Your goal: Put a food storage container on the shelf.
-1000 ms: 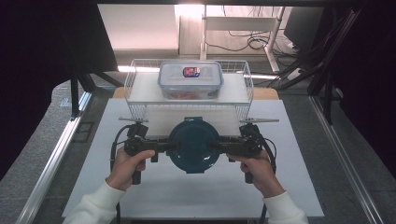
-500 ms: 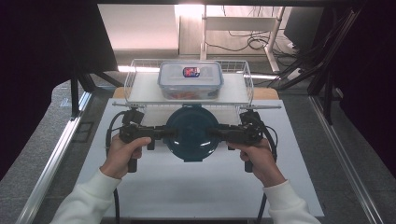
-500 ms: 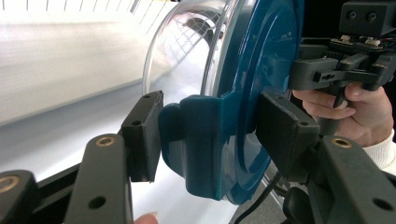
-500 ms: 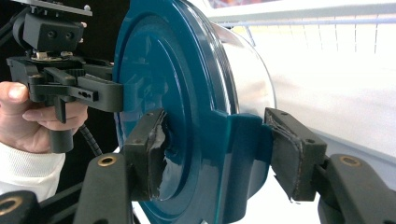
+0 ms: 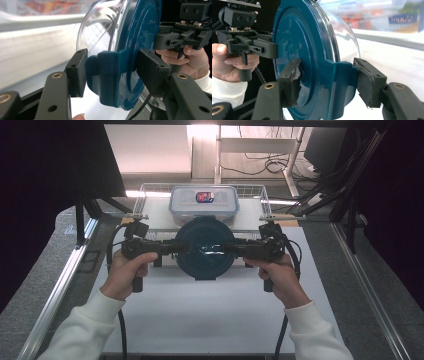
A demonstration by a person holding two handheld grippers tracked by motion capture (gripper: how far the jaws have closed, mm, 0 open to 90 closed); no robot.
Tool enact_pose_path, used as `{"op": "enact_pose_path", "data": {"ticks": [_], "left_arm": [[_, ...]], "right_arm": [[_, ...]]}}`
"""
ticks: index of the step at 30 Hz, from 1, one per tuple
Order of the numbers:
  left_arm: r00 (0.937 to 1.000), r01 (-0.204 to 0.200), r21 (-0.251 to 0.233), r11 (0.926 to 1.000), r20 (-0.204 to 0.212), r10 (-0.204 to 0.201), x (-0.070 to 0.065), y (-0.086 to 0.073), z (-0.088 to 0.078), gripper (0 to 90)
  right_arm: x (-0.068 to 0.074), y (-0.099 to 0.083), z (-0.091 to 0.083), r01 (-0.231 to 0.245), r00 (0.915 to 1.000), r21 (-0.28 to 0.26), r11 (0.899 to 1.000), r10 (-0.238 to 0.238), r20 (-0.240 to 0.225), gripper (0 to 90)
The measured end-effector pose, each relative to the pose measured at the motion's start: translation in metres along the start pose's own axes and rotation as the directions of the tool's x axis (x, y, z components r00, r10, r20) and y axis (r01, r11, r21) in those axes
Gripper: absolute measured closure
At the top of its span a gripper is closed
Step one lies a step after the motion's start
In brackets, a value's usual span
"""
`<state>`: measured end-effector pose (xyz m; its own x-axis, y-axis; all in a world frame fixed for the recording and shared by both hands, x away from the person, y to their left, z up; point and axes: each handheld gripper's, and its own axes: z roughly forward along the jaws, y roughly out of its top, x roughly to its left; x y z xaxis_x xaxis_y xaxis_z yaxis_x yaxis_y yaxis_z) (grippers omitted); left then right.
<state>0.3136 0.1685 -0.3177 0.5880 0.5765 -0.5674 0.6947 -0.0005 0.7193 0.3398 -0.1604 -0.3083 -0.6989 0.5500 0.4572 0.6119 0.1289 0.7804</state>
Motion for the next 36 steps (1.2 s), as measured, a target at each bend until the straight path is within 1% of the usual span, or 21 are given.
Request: {"op": "enact_pose_path", "data": {"ticks": [7, 14, 20, 22, 27, 28, 29, 30, 36], "left_arm": [[0.9999, -0.016, -0.014, 0.9998, -0.003, 0.016, -0.009, 0.019, -0.011, 42.9], [0.9991, -0.038, -0.029, 0.9989, -0.019, 0.037, -0.018, 0.04, -0.023, 42.7], [0.9993, -0.03, -0.03, 0.9991, -0.022, 0.029, -0.018, 0.054, -0.027, 42.7], [0.9992, -0.032, -0.029, 0.999, -0.025, 0.032, -0.018, 0.06, -0.028, 42.7], [0.9993, -0.023, -0.031, 0.9992, -0.029, 0.022, -0.015, 0.074, -0.028, 42.4], [0.9994, -0.024, -0.031, 0.9992, -0.027, 0.023, -0.013, 0.077, -0.028, 42.4], [0.9996, -0.015, -0.032, 0.9994, -0.025, 0.015, -0.012, 0.08, -0.027, 42.4], [0.9995, -0.02, -0.031, 0.9993, -0.025, 0.019, -0.01, 0.082, -0.027, 42.3], [0.9999, -0.004, -0.029, 0.9996, -0.01, 0.004, 0.001, 0.103, -0.021, 42.2]], "right_arm": [[0.009, 0.018, -0.005, 0.013, 0.9999, -0.01, 1.0, -0.013, 0.002, 40.5], [0.019, 0.042, -0.008, 0.034, 0.9994, -0.031, 0.999, -0.034, -0.004, 40.6], [0.02, 0.057, -0.007, 0.039, 0.9992, -0.031, 0.999, -0.04, -0.01, 40.5], [0.019, 0.063, -0.006, 0.045, 0.9989, -0.034, 0.998, -0.046, -0.012, 40.6], [0.017, 0.079, -0.004, 0.03, 0.9995, -0.027, 0.999, -0.03, -0.012, 40.6], [0.016, 0.081, -0.003, 0.036, 0.9993, -0.026, 0.999, -0.036, -0.013, 40.6], [0.015, 0.085, -0.002, 0.034, 0.9994, -0.023, 0.999, -0.034, -0.011, 40.6], [0.014, 0.088, -0.002, 0.032, 0.9994, -0.021, 0.999, -0.032, -0.009, 40.6], [0.006, 0.108, 0.003, 0.021, 0.9998, -0.013, 1.0, -0.021, 0.001, 40.6]]}}
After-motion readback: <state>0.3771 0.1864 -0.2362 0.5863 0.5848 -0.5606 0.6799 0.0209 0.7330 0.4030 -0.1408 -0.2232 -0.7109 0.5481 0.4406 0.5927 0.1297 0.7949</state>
